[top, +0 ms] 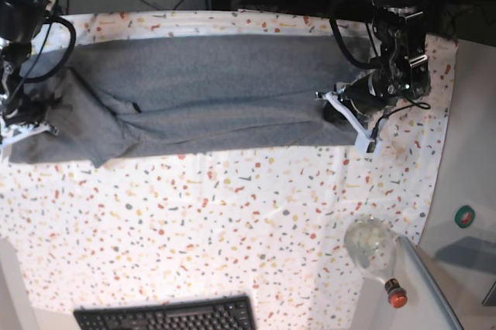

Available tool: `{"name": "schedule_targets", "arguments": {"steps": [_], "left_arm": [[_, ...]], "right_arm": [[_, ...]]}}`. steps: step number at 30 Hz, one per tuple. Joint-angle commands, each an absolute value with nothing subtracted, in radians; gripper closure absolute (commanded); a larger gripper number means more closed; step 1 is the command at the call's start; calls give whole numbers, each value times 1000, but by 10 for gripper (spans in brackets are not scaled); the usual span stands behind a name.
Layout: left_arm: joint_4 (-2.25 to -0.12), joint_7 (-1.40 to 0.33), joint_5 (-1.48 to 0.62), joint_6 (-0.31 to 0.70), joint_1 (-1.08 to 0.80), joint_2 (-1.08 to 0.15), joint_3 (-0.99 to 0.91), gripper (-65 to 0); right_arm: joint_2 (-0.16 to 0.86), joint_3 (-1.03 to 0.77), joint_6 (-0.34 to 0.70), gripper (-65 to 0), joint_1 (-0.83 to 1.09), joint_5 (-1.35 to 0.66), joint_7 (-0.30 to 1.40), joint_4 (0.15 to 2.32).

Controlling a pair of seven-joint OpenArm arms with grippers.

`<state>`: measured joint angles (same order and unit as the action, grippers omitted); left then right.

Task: Layout the t-shirt on the table in an organized manner, then fold the t-shirt properly
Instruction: 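Pull the strip ends with both grippers to straighten the long fold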

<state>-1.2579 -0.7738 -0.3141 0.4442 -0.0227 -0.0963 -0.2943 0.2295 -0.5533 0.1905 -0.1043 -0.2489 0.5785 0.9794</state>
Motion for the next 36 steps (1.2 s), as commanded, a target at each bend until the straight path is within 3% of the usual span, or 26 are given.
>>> {"name": "schedule_targets", "arguments": {"steps": [1,7,14,18,23,26,28,30,36], "left_arm": [[-1264,-760,-318,443,12,-101,-289,0],[-1271,-768,-325,443,81,-101,-269,0],[-1432,-811,-326,443,33,-110,-280,0],[-1563,-901,-349,452,-30,-99,-403,0],[-1506,-915,-545,575,-88,-176,-498,0],[-1402,-914,-634,622,-88,-209,-530,-385],[-1340,-912,-671,682,-87,-213,-552,-566],[-1300,-865,-676,698,-85,-211,-544,-615],[-1161,-748,-674,698,-64,-188,-542,-614]], "right_arm": [[246,-556,174,0,-104,-231,587,992],[208,-558,174,0,-65,-232,625,1190],[150,-558,174,0,-5,-232,702,1544],[130,-550,174,0,15,-232,705,1664],[133,-550,176,0,27,-231,700,1676],[133,-550,179,0,27,-231,700,1675],[131,-550,180,0,27,-231,700,1675],[131,-549,180,0,27,-231,700,1675],[131,-549,180,0,28,-231,705,1675]]}}
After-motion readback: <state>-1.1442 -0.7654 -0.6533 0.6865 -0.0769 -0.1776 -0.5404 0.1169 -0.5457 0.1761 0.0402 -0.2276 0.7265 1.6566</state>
